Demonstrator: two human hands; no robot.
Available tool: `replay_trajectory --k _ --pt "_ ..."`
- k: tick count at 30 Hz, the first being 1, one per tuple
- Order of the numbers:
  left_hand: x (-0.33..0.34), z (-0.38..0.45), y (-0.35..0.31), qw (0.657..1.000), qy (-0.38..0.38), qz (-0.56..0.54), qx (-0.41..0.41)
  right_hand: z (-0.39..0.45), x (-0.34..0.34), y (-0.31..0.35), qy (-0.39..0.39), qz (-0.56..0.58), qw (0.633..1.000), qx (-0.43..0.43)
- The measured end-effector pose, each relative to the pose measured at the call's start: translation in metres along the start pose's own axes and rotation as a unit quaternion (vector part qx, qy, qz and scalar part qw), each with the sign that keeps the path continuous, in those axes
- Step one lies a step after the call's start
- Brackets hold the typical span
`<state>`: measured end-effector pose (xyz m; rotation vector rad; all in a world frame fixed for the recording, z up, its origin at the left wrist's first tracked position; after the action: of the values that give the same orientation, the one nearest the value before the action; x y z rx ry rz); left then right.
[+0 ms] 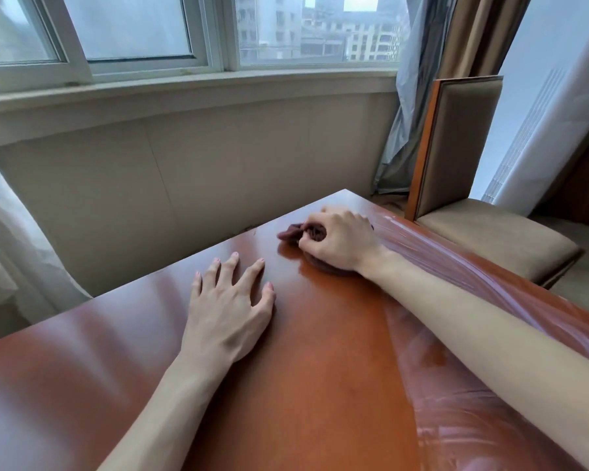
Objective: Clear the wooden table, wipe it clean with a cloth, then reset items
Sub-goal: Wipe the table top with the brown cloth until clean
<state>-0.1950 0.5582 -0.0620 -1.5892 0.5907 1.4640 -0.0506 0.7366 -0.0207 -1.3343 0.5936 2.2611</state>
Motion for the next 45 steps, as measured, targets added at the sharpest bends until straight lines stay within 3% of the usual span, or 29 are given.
replay_trajectory --k 6,10,19,24,27,32,36,42,45 --pt "0.001 0.001 0.001 1.0 -0.01 0.012 -0.003 0.079 0.02 -0.078 -0.032 -0.056 0.991 0.114" --pt "-0.003 -0.001 -0.001 1.0 0.008 0.007 -0.012 0.07 0.021 -0.064 -0.024 -0.057 0.988 0.139" --pt "-0.005 -0.003 -0.002 1.0 0.026 0.009 -0.001 -0.127 -0.048 0.097 0.001 0.0 1.0 -0.03" --pt "-0.006 -0.003 -0.002 0.999 0.032 0.003 0.0 -0.182 -0.07 0.13 -0.009 0.04 0.995 -0.094" --pt "-0.003 -0.001 -0.001 1.0 0.026 0.006 0.006 -0.147 -0.062 0.105 -0.006 0.023 0.997 -0.071" --pt "0.0 0.002 0.002 1.0 0.006 0.013 0.009 -0.023 -0.019 -0.011 -0.017 -0.044 0.994 0.094" --pt "0.002 0.003 0.001 1.0 0.006 0.009 0.003 0.057 0.008 -0.083 -0.03 -0.071 0.985 0.156" --pt "0.001 0.0 -0.001 0.999 -0.002 0.026 -0.02 0.105 0.031 -0.106 -0.051 -0.069 0.976 0.199" --pt "0.0 -0.001 -0.002 1.0 0.005 0.018 -0.018 0.081 0.025 -0.079 -0.028 -0.075 0.983 0.165"
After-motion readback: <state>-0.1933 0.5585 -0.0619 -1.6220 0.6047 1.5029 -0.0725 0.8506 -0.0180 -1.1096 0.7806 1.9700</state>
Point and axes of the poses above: each hand's wrist, its own z-axis towards the middle knuckle, its own x-axis out of the palm, y = z × x, the point moved 4 cm from there along z, towards the middle knuckle, and after that the axes turned 11 degrees about -x, right-handed, at the moved point
